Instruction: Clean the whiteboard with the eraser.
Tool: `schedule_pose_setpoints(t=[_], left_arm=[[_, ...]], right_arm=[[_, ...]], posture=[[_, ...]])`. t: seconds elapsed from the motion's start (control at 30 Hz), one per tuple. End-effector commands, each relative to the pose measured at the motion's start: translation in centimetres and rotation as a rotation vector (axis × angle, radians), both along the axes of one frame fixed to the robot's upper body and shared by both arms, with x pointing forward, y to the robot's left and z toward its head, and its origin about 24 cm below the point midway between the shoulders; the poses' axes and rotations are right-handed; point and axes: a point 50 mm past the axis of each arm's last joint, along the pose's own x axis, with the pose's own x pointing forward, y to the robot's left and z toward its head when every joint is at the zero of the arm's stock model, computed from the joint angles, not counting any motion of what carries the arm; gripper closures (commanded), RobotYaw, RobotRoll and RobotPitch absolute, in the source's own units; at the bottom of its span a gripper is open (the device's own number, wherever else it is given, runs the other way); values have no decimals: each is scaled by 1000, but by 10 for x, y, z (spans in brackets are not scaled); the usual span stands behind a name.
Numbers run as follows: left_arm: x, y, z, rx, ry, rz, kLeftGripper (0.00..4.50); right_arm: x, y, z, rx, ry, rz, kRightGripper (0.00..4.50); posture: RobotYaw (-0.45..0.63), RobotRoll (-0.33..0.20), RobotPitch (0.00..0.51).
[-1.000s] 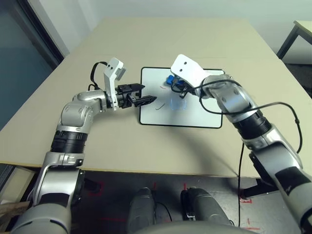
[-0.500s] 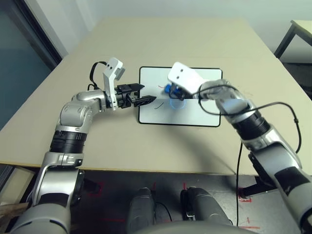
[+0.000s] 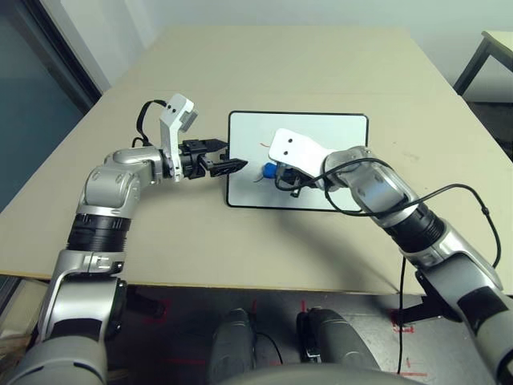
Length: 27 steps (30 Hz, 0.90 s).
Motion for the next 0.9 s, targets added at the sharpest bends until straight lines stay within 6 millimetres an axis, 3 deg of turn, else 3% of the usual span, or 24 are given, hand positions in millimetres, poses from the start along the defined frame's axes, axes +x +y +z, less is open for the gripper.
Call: schedule_pose_setpoints(t=[0.03,0.2,0.37,0.47,0.6,0.73,0.9], left_arm=[[-3,-1,-3,5,11,-6,0],[-4,-2,-3,1,13,-4,0],[-4,0,-5,0,17,2,0],[-4,0,-5,1,20,2,0],[-4,-1,-6,0,22,0,0],[-4,-1,-6,-1,23,-2,0],[-5,-1,-7,-3,26,-4,0]], right_arm=[[27,-10,24,51,-126,-130,3929],[27,-10,16,2,-94,-100,3929],[-7,-21,-24,-158,87,-13,3929],[-17,-28,-33,-205,118,0,3930],[-1,-23,-15,-143,31,-51,3931],[23,-15,17,-31,-107,-117,3931],[23,-18,9,-78,-80,-99,3931]], posture=[[-61,0,94],[-57,0,92],[-58,0,93],[-62,0,94],[-65,0,97],[-66,0,99],[-65,0,99]])
